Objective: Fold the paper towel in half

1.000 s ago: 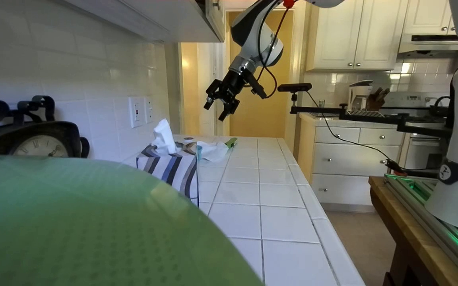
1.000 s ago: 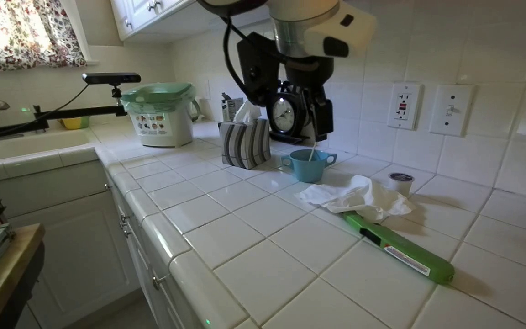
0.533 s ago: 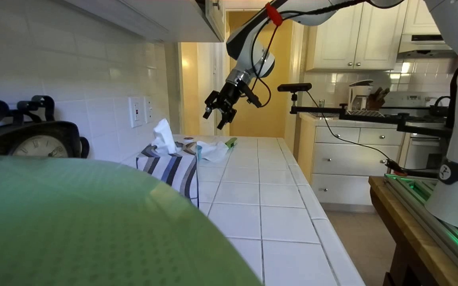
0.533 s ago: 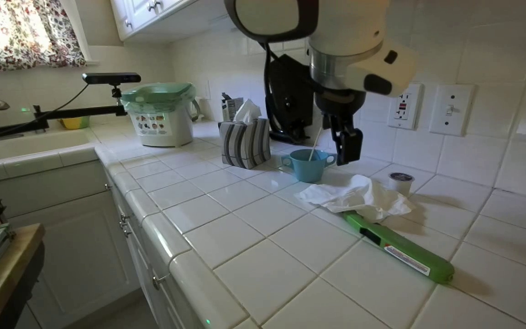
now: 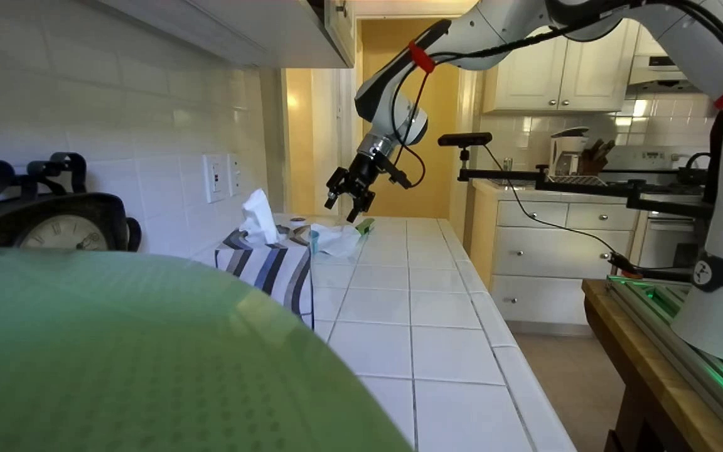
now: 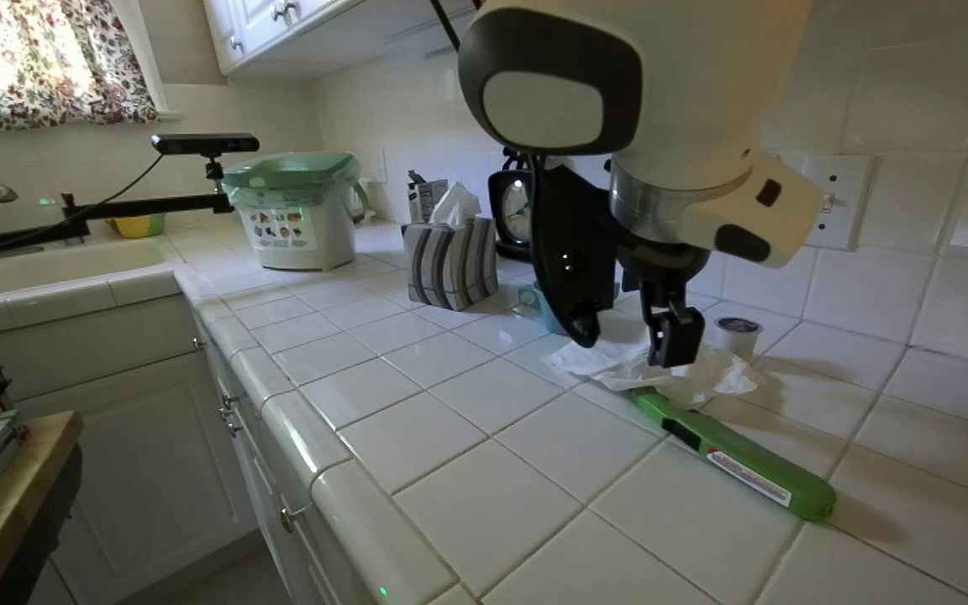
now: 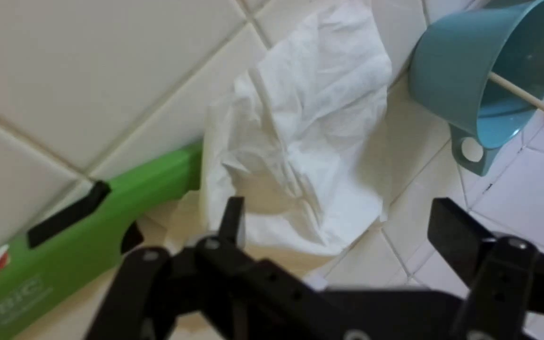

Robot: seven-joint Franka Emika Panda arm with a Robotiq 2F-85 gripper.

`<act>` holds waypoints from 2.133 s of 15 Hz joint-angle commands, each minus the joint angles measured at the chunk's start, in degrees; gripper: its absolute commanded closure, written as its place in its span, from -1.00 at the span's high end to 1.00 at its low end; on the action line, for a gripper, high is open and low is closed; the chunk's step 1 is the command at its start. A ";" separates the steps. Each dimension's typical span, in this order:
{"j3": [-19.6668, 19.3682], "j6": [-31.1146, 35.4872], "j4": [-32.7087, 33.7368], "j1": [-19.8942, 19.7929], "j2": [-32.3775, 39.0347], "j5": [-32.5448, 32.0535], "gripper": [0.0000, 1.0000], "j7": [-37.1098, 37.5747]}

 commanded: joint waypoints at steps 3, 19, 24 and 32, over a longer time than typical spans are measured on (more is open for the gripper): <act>1.12 -0.56 4.91 -2.23 2.70 -2.36 1.00 0.54; 2.51 2.35 8.29 -4.72 6.81 -5.44 1.00 0.16; 3.67 2.31 10.46 -5.66 8.58 -5.12 0.61 -0.37; 4.43 2.05 12.12 -6.85 9.91 -5.10 -0.14 -0.54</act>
